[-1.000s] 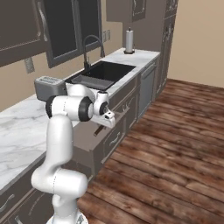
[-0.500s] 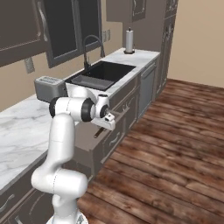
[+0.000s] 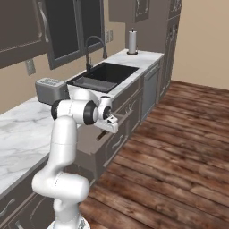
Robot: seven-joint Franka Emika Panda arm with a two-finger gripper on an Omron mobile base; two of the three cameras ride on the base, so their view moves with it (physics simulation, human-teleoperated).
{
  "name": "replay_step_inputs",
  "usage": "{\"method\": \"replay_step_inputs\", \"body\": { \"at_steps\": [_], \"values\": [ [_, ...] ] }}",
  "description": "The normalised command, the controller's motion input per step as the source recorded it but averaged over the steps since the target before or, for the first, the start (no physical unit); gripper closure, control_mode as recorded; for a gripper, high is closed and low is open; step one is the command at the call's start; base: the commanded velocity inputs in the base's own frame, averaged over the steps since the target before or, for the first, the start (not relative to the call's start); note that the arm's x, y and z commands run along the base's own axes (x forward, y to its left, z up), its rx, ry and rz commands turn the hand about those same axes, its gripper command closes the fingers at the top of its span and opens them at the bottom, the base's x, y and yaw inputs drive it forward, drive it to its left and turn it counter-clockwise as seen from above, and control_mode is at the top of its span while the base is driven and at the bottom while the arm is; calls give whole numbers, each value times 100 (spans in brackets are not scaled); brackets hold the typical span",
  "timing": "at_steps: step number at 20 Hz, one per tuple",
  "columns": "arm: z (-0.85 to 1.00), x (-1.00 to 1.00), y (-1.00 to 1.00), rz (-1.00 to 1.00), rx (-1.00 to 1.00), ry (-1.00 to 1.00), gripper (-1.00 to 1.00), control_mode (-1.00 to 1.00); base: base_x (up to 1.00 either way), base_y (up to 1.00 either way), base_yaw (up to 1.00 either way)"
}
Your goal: Pick up the metallic utensils from the counter and place them in the open drawer. Make sure not to pick up any wooden utensils.
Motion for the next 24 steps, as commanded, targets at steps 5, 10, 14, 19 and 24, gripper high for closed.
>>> {"method": "replay_step_inputs", "body": {
  "at_steps": [5,10,14,19,24],
  "values": [
    [-30,-4,-58,0,0,9,100,-100,0,0,0],
    [-20,-11,-64,0,0,7,100,-100,0,0,0],
    [-11,-2,-43,0,0,4,100,-100,0,0,0],
    [-4,0,-28,0,0,2,100,-100,0,0,0],
    [9,-3,-2,4,0,1,100,-100,0,0,0]
  ]
}}
